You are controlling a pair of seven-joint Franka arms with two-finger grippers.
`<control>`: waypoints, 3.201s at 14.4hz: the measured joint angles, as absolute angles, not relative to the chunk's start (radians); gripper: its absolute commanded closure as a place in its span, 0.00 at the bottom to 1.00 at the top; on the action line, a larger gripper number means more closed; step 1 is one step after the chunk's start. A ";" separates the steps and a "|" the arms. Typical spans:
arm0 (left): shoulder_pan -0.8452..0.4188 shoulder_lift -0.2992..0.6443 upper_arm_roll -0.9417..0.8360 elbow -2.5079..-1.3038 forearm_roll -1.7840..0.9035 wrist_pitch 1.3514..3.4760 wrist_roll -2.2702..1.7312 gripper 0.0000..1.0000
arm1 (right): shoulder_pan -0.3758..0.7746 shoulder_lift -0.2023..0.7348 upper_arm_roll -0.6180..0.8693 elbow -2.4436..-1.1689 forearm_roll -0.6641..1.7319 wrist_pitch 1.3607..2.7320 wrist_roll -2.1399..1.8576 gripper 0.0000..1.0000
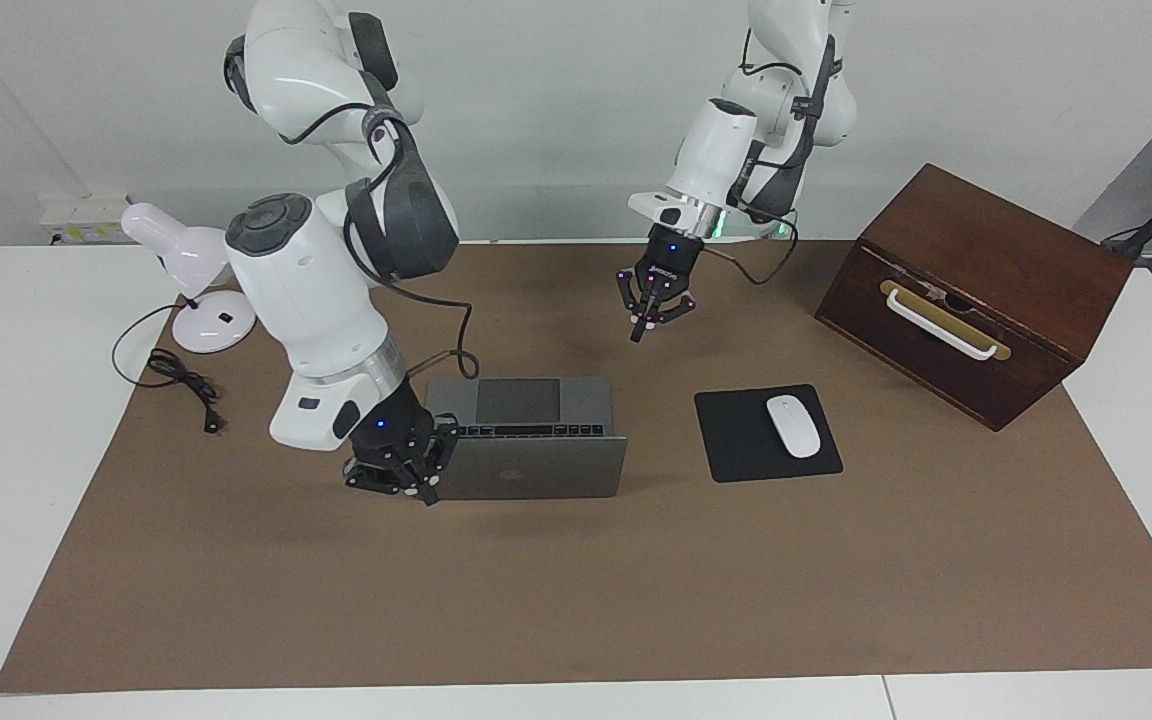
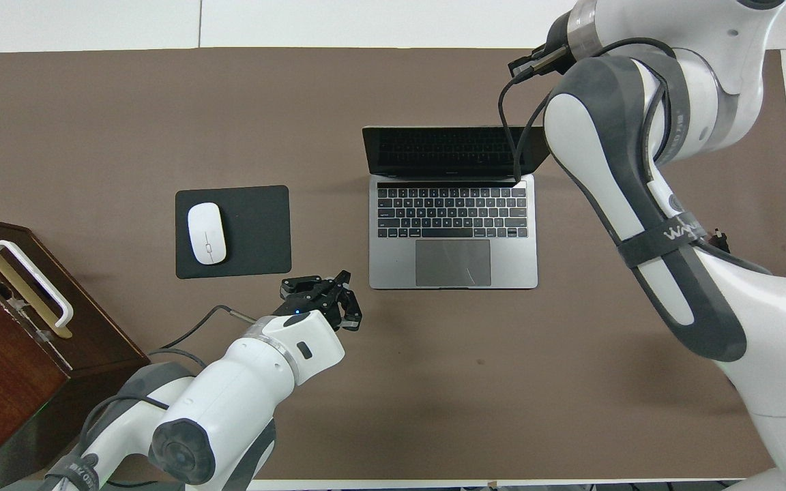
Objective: Close laptop with both arms
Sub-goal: 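Hold the laptop base with the left gripper while the right gripper grips the lid, then push the laptop lid down toward the keyboard with the right gripper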
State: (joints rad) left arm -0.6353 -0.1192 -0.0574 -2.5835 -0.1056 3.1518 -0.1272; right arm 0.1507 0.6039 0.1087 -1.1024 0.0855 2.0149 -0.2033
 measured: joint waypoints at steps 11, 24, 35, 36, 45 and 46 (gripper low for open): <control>-0.686 0.047 -0.057 -2.553 -0.106 3.366 -0.127 1.00 | 0.165 0.614 0.111 -1.192 0.142 2.060 -0.137 1.00; -0.687 0.242 -0.053 -2.480 -0.103 3.479 -0.108 1.00 | 0.165 0.612 0.112 -1.215 0.168 2.060 -0.136 1.00; -0.687 0.277 -0.051 -2.479 -0.098 3.481 -0.054 1.00 | 0.165 0.587 0.113 -1.280 0.168 2.059 -0.136 1.00; -0.687 0.278 -0.051 -2.479 -0.098 3.481 -0.047 1.00 | 0.165 0.581 0.113 -1.291 0.168 2.059 -0.136 1.00; -0.687 0.278 -0.051 -2.479 -0.098 3.481 -0.003 1.00 | 0.167 0.502 0.122 -1.450 0.168 2.037 -0.135 1.00; -0.687 0.278 -0.051 -2.479 -0.098 3.481 -0.002 1.00 | 0.167 0.492 0.122 -1.471 0.168 2.032 -0.135 1.00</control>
State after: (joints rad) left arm -0.6866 0.2782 -0.0509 -2.4786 -0.0979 3.4814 -0.0021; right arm 0.1667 0.4916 0.1219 -1.4715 0.1684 2.0316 -0.1353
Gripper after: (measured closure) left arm 0.991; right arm 0.991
